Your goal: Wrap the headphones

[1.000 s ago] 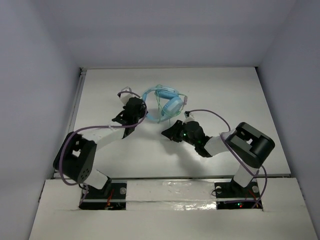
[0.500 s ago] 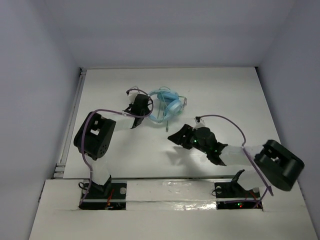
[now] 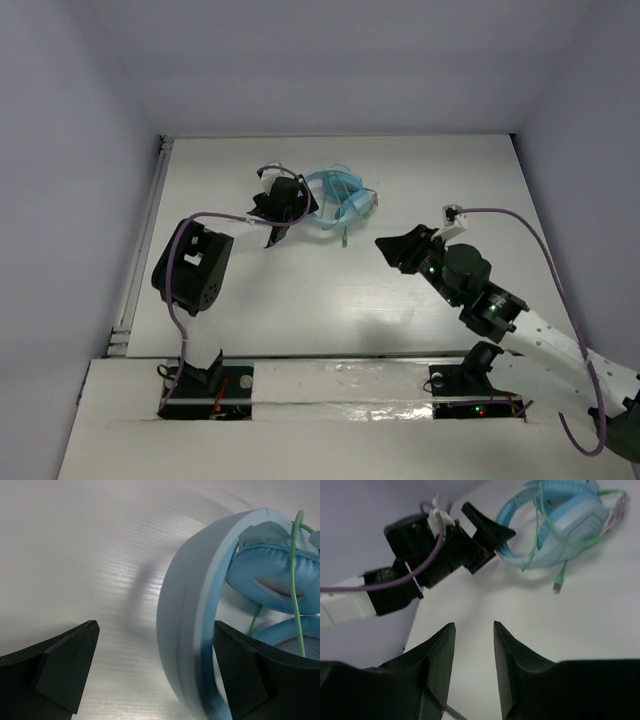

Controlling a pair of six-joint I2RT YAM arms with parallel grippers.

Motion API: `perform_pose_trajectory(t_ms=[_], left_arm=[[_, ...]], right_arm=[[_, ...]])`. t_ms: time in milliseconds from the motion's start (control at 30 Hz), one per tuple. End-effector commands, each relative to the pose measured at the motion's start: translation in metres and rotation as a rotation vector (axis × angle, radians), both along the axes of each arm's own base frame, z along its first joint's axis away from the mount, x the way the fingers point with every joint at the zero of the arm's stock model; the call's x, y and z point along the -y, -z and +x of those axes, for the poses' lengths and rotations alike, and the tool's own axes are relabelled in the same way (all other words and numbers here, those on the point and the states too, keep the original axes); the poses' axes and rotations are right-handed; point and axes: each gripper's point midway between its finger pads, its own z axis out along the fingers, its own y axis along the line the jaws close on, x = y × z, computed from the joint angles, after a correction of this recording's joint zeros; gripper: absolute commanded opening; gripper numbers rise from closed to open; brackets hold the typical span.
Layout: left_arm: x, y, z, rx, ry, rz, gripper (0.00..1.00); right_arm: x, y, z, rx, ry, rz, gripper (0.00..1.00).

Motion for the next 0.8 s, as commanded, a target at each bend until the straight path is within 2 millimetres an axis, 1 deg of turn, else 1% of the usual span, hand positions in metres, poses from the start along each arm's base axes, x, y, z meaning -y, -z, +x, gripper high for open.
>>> perform_pose_trajectory(t_ms=[0,33,67,100,167,200,267,300,367,400,433,467,500,533,567,633,667,700,733,767], left_arm=[[-0.01,-0.046,-0.006,0.091,-0.014,-0.018,0.96],[-0.012,-0.055,-0.009,0.109,-0.017,-0.028,0.97],[-0.013,-0.064,-0.012,0.132,-0.018,-0.039,0.99],[-0.018,-0.084,-0.02,0.173,-0.022,-0.056,0.99],[-0.025,-0.105,-0.027,0.217,-0.032,-0.065,0.99],[-0.03,-0.124,-0.035,0.254,-0.036,-0.077,0.99],[-0.037,-0.137,-0.043,0.273,-0.044,-0.074,0.99],[-0.042,-0.149,-0.051,0.3,-0.048,-0.083,0.99],[-0.047,-0.162,-0.06,0.321,-0.049,-0.091,0.99],[-0.051,-0.179,-0.069,0.358,-0.045,-0.115,0.99],[-0.049,-0.188,-0.075,0.378,-0.019,-0.133,0.99],[-0.049,-0.196,-0.081,0.39,-0.003,-0.144,0.99],[-0.051,-0.218,-0.093,0.438,0.017,-0.167,0.96],[-0.045,-0.227,-0.103,0.454,0.065,-0.184,0.9],[-0.046,-0.246,-0.12,0.495,0.106,-0.211,0.69],[-0.049,-0.264,-0.138,0.541,0.147,-0.218,0.33],[-0.053,-0.267,-0.148,0.54,0.159,-0.209,0.23],[-0.061,-0.285,-0.164,0.587,0.163,-0.222,0.14],[-0.066,-0.293,-0.173,0.604,0.168,-0.21,0.14],[-0.07,-0.297,-0.18,0.616,0.175,-0.198,0.23]], right_arm=[[0.025,-0.03,0.0,0.079,0.074,-0.097,0.41],[0.028,-0.035,-0.001,0.09,0.077,-0.107,0.36],[0.032,-0.051,-0.001,0.126,0.085,-0.108,0.29],[0.034,-0.057,-0.002,0.142,0.086,-0.114,0.17],[0.039,-0.07,-0.004,0.18,0.091,-0.127,0.07],[0.042,-0.083,-0.004,0.204,0.096,-0.119,0.06],[0.047,-0.091,-0.004,0.225,0.114,-0.136,0.06],[0.05,-0.102,-0.005,0.24,0.121,-0.126,0.06],[0.052,-0.11,-0.007,0.257,0.121,-0.138,0.06],[0.053,-0.114,-0.007,0.263,0.121,-0.142,0.06],[0.056,-0.123,-0.009,0.278,0.121,-0.14,0.06],[0.056,-0.128,-0.011,0.285,0.115,-0.142,0.05],[0.057,-0.132,-0.012,0.292,0.113,-0.144,0.03],[0.06,-0.134,-0.013,0.293,0.115,-0.154,0.03],[0.066,-0.144,-0.016,0.311,0.13,-0.147,0.03],[0.074,-0.151,-0.019,0.319,0.15,-0.146,0.03],[0.079,-0.157,-0.021,0.33,0.166,-0.138,0.03],[0.082,-0.161,-0.022,0.336,0.174,-0.129,0.04],[0.087,-0.164,-0.026,0.343,0.181,-0.12,0.05],[0.091,-0.166,-0.027,0.346,0.196,-0.115,0.06]])
